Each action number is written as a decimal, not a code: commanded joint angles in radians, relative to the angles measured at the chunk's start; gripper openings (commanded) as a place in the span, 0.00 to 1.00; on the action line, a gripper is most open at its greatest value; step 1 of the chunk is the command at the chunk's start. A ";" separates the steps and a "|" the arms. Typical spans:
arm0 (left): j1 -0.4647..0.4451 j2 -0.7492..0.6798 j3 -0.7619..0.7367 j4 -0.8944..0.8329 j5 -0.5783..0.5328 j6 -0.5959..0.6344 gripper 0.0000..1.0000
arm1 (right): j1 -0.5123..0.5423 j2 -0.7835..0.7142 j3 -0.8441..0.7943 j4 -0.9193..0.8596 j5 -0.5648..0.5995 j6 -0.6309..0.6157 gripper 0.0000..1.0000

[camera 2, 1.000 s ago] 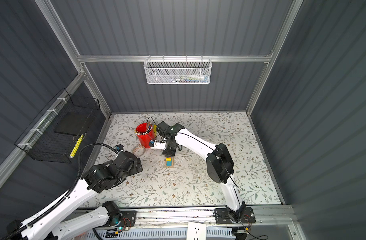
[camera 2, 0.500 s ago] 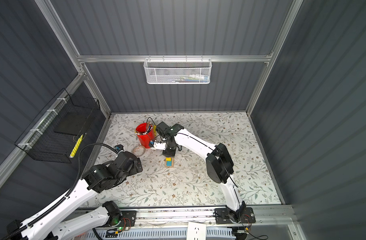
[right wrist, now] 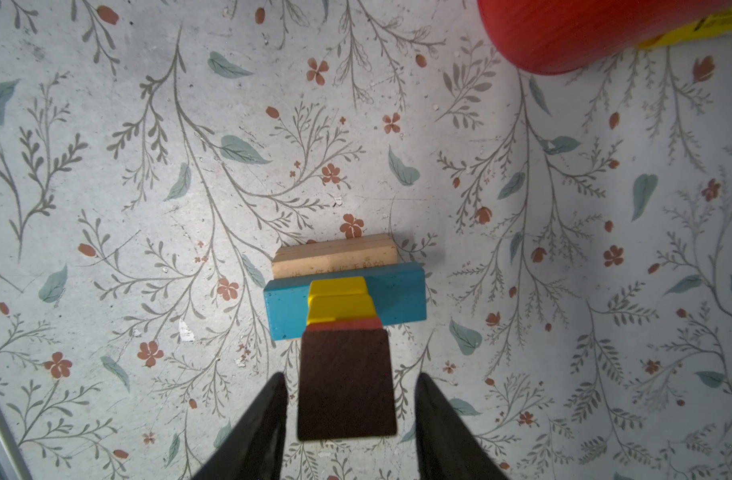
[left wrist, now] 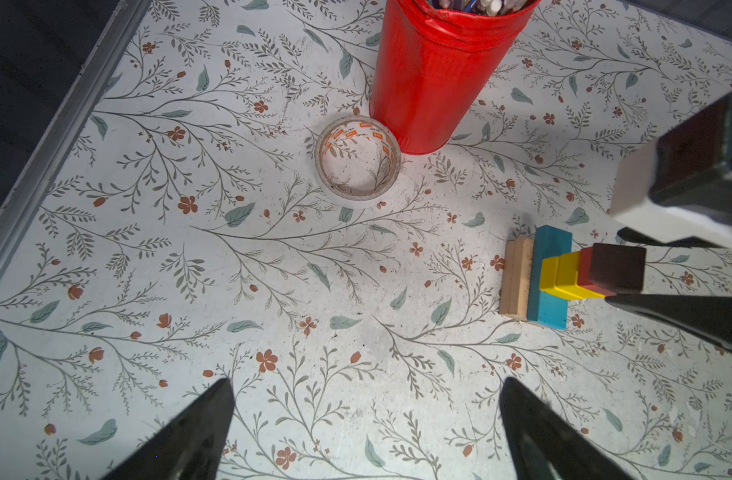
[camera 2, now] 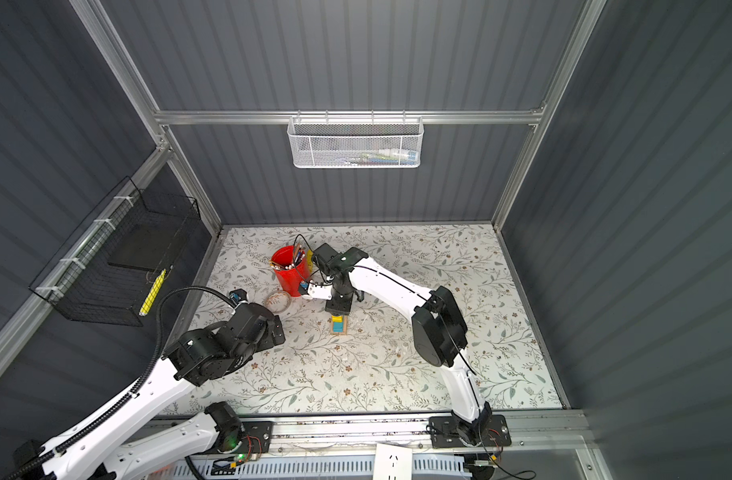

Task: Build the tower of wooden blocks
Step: 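Lower the brown cube onto the red cube with the right gripper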

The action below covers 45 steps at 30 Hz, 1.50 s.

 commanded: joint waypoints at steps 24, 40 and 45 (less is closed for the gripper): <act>0.000 -0.011 -0.011 -0.017 -0.023 -0.018 1.00 | -0.019 0.042 0.013 -0.037 -0.047 -0.011 0.41; 0.000 -0.011 -0.010 -0.013 -0.023 -0.018 1.00 | -0.022 0.050 0.024 -0.055 -0.038 -0.023 0.32; 0.000 -0.011 -0.009 -0.014 -0.023 -0.015 1.00 | -0.024 0.050 0.027 -0.056 -0.035 -0.025 0.36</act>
